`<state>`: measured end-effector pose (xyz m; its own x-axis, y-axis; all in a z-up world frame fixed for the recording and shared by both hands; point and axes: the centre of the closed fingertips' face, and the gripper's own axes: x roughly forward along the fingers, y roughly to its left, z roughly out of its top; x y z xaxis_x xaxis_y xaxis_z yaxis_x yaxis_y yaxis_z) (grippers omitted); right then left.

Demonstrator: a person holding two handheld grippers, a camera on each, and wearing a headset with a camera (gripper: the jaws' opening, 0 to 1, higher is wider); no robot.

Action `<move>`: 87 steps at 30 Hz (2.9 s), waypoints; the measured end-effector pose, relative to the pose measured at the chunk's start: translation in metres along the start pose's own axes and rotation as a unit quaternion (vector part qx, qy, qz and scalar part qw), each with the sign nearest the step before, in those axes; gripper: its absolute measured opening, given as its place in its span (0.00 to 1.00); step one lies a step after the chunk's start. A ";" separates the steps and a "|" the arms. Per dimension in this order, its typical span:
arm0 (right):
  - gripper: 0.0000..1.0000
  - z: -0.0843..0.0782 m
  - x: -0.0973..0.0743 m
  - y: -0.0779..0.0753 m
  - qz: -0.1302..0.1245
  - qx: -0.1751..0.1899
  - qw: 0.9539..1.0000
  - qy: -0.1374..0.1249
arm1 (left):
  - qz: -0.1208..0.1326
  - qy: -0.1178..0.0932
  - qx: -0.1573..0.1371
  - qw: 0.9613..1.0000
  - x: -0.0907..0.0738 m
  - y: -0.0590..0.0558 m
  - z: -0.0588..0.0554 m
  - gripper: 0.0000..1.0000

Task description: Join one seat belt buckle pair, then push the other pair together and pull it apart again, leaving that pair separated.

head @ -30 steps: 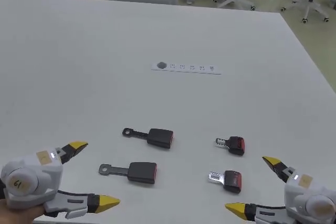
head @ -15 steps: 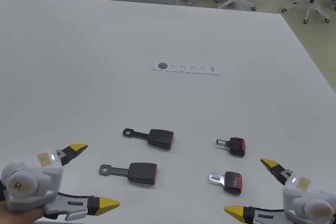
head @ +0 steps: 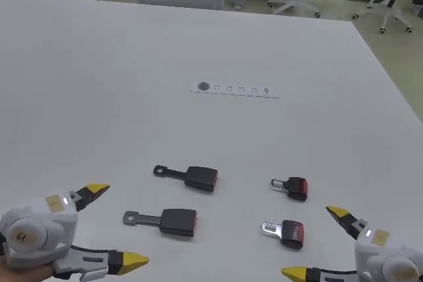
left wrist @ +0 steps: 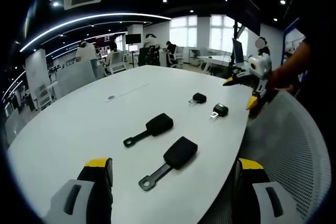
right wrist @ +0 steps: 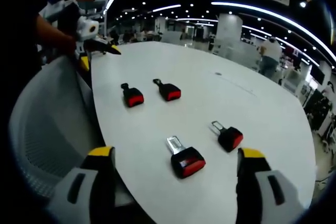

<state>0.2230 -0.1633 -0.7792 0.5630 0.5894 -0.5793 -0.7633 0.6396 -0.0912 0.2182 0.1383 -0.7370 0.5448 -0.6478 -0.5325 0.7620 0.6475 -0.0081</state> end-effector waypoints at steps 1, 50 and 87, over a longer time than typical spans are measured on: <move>0.97 0.000 0.000 0.000 -0.001 -0.002 1.000 0.001 | 0.000 0.000 0.000 1.000 0.000 0.000 0.000 0.99; 0.89 -0.032 0.035 -0.017 0.052 -0.003 0.997 0.059 | -0.064 0.074 0.039 0.994 0.060 0.006 -0.032 0.92; 0.47 -0.055 0.063 -0.025 0.164 -0.054 0.977 0.127 | -0.172 0.149 0.145 0.963 0.122 0.000 -0.060 0.51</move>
<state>0.2600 -0.1693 -0.8574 0.1965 0.6038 -0.7725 -0.9262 0.3730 0.0559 0.2638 0.0836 -0.8532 0.1516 -0.6317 -0.7603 0.9685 0.2485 -0.0134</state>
